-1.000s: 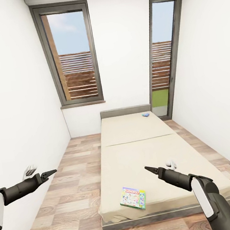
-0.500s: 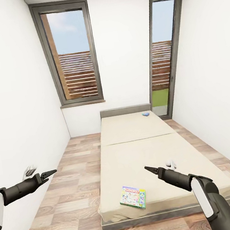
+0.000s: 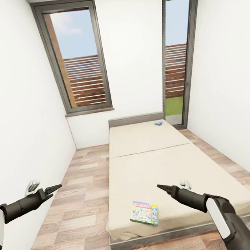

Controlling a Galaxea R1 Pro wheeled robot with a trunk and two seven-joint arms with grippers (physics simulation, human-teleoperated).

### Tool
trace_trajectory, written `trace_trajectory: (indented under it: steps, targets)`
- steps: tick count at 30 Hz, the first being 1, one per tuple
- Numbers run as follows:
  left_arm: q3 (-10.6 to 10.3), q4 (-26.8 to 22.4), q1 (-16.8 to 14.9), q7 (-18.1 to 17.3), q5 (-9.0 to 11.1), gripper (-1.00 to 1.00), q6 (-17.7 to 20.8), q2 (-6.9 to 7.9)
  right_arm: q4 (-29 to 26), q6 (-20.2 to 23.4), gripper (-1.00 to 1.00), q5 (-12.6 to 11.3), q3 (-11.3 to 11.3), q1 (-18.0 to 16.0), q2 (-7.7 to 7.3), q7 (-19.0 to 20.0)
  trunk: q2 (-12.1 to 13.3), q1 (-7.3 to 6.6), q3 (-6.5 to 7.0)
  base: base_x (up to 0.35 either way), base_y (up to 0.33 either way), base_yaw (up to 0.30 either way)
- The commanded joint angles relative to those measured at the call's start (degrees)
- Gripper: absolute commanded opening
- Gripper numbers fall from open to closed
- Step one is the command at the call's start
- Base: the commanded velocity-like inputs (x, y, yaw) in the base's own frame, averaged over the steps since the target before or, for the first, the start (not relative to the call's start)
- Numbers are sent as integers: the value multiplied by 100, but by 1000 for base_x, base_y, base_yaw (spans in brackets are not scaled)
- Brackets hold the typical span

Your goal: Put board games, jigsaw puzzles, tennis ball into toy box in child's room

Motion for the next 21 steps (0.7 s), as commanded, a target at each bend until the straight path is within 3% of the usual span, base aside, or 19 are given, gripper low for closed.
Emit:
trace_trajectory:
  steps: [1,5,7,13,21]
  targets:
    - [9,-1,-6,-33,-19,100,45,-1,59,35,100,-73,-43,-8,9,-5,-47,23,-26,0,0,0]
    - [8,-1,-6,-33,-22,100,45,-2,476,34,100,-599,-246,-16,24,-146,-207,111,-98,0,0,0]
    - [8,-1,-6,-33,-23,100,45,-2,784,31,100,-1008,-350,-53,25,-275,-287,155,-134,0,0,0]
    - [8,-1,-6,-27,-30,100,43,-2,1312,21,100,-1628,-438,-213,15,-781,-528,287,-241,0,0,0]
    - [8,-1,-6,-25,-41,100,37,-2,1500,20,100,-1819,-478,-277,-28,-1171,-849,462,-385,0,0,0]
